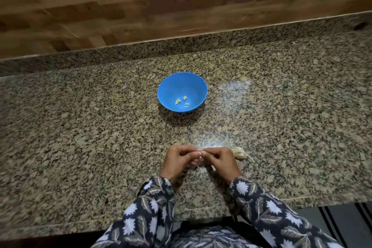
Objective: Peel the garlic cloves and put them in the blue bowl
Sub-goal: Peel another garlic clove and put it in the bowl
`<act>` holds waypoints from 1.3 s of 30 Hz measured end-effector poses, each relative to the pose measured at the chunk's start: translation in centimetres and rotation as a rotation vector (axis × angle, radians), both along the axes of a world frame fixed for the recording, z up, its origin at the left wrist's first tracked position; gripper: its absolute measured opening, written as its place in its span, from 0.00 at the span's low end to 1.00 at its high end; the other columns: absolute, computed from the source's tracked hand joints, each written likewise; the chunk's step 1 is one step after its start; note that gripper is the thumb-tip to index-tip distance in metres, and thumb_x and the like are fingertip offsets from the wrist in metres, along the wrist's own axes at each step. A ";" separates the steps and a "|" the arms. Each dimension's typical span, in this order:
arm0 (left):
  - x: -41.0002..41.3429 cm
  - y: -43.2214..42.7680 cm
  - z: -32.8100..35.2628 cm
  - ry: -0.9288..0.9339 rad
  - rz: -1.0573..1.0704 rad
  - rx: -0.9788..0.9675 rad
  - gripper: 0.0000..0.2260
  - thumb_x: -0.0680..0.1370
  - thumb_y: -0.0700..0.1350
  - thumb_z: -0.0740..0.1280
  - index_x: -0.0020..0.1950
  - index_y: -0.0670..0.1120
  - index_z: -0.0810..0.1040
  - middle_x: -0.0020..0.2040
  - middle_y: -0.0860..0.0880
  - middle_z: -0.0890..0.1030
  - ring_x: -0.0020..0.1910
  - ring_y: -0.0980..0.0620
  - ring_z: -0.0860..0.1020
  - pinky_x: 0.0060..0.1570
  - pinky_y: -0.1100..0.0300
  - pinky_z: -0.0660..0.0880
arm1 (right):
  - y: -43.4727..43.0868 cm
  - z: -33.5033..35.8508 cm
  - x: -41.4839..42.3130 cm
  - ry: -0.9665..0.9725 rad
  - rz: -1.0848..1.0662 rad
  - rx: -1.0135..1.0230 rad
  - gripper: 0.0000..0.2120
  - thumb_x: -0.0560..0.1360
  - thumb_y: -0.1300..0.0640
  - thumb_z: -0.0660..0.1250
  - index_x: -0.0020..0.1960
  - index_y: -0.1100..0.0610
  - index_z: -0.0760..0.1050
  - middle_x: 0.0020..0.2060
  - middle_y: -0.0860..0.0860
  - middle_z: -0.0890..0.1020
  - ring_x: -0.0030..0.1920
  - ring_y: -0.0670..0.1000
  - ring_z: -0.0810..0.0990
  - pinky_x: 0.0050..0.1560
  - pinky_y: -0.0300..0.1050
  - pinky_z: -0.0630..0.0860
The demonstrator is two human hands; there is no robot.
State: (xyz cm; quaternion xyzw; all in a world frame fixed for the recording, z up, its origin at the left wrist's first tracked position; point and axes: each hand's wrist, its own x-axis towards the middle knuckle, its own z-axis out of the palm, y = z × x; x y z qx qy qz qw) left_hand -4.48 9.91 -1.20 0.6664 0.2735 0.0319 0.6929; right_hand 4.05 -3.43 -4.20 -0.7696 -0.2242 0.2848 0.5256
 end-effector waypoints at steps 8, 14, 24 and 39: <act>-0.4 0.8 -0.9 0.057 0.022 -0.209 0.09 0.72 0.32 0.67 0.52 0.30 0.78 0.41 0.36 0.82 0.35 0.50 0.81 0.36 0.64 0.79 | 0.0 0.9 0.2 0.471 0.016 0.229 0.10 0.72 0.69 0.65 0.50 0.74 0.77 0.33 0.54 0.84 0.36 0.49 0.83 0.44 0.41 0.80; -0.2 0.1 -0.7 0.015 0.062 0.091 0.06 0.72 0.35 0.70 0.48 0.38 0.83 0.42 0.47 0.83 0.42 0.54 0.81 0.41 0.67 0.77 | 0.0 1.2 0.1 0.546 -0.069 0.242 0.08 0.73 0.68 0.65 0.51 0.70 0.78 0.31 0.53 0.83 0.33 0.47 0.83 0.38 0.36 0.79; -0.4 -1.3 0.0 -0.081 -0.041 0.733 0.11 0.72 0.39 0.72 0.54 0.43 0.82 0.47 0.49 0.84 0.42 0.59 0.81 0.43 0.78 0.73 | 0.4 1.9 0.3 0.361 -0.144 0.160 0.05 0.71 0.69 0.67 0.40 0.62 0.81 0.32 0.54 0.82 0.33 0.47 0.81 0.38 0.37 0.78; -0.1 -1.2 0.3 -0.068 0.247 -0.037 0.07 0.70 0.31 0.71 0.46 0.38 0.78 0.39 0.41 0.83 0.36 0.48 0.82 0.36 0.60 0.81 | 0.2 0.3 0.3 0.137 -0.120 -0.029 0.04 0.69 0.58 0.73 0.43 0.52 0.82 0.38 0.48 0.84 0.41 0.49 0.83 0.44 0.42 0.79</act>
